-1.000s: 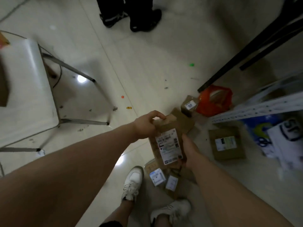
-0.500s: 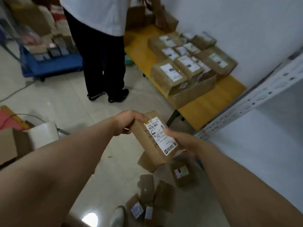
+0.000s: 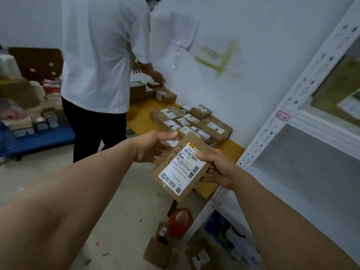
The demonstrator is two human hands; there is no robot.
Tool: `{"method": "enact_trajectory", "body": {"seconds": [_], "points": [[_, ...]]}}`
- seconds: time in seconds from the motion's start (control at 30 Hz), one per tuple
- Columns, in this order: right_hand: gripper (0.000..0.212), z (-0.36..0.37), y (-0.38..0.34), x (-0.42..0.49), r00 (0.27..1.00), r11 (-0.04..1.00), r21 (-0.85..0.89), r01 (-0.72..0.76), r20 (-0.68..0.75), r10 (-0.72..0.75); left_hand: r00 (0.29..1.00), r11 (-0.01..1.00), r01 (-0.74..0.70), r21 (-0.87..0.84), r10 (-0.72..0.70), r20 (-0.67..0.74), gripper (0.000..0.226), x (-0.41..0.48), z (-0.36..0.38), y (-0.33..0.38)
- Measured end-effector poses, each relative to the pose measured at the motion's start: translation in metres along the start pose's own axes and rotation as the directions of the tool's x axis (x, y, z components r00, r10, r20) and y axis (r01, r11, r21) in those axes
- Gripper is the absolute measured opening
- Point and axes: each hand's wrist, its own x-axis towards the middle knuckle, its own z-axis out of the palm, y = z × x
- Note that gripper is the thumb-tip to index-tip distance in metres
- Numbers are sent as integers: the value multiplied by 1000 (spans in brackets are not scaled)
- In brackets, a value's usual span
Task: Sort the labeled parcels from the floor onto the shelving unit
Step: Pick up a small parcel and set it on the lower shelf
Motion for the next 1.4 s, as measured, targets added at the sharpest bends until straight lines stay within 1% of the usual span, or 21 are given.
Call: {"method": "enact_trajectory", "body": {"seconds": [0.07,0.13,0.2,0.27,0.3,0.37,0.43,0.5,0.53,0.63,0.7,0.77,0.83,0.9,0.97,1.03,1.13,1.23,1.3,1.33,1.4], "points": [[45,-10,-4,-6,997,994,103,24,-75,-17,998,998,63,15,-63,31,61,-1,-3,-1],[40,-18,-6,-13,993,978,201,53,-118,-30,993,995,90,48,-94,75,60,-1,-4,-3],[36,-25,-7,-20,988,948,307,81,-152,-35,988,995,87,41,-91,127,58,-2,2,-3],[35,-31,-9,-28,985,928,360,96,-168,-37,987,998,53,21,-56,153,51,0,13,1],[36,-34,-9,-33,985,931,352,96,-166,-39,987,999,33,15,-35,157,46,1,18,3],[37,-43,-8,-45,985,961,264,87,-166,-43,985,1000,2,3,-3,174,41,4,27,8],[35,-55,-6,-59,984,981,174,90,-170,-60,981,999,-29,-15,31,190,47,7,34,12],[32,-68,-2,-75,977,977,178,114,-198,-78,983,998,-54,-23,57,173,59,10,43,16],[34,-75,0,-83,970,972,194,135,-226,-89,984,998,-60,-1,59,166,62,12,49,18],[48,-94,9,-103,952,972,169,162,-285,-109,980,996,-51,67,37,194,58,18,74,21],[52,-107,18,-118,944,979,138,152,-314,-102,973,995,-36,91,15,229,56,24,96,22],[50,-123,29,-133,927,985,125,119,-369,-65,958,993,-20,120,-16,285,55,31,123,22],[44,-140,41,-149,905,991,112,74,-426,-20,945,988,-4,153,-47,324,50,39,151,20],[33,-158,52,-166,880,994,109,19,-473,35,940,981,4,192,-69,334,42,47,180,18],[27,-175,62,-181,859,992,116,-47,-503,99,947,975,22,219,-91,309,40,58,206,13],[31,-190,75,-194,837,987,132,-95,-526,151,946,972,51,228,-121,302,41,70,229,8],[36,-209,103,-210,807,978,169,-126,-556,200,931,967,82,241,-161,329,31,86,263,-4],[34,-233,136,-225,789,961,230,-154,-558,259,912,952,100,290,-204,357,36,98,303,-19],[30,-254,155,-237,788,957,234,-171,-551,276,897,932,80,355,-222,382,33,107,334,-28],[33,-268,163,-242,785,959,225,-174,-556,273,897,922,64,382,-221,383,31,111,351,-31],[53,-299,178,-252,778,968,183,-174,-576,249,911,907,24,421,-193,365,37,123,387,-37]]}}
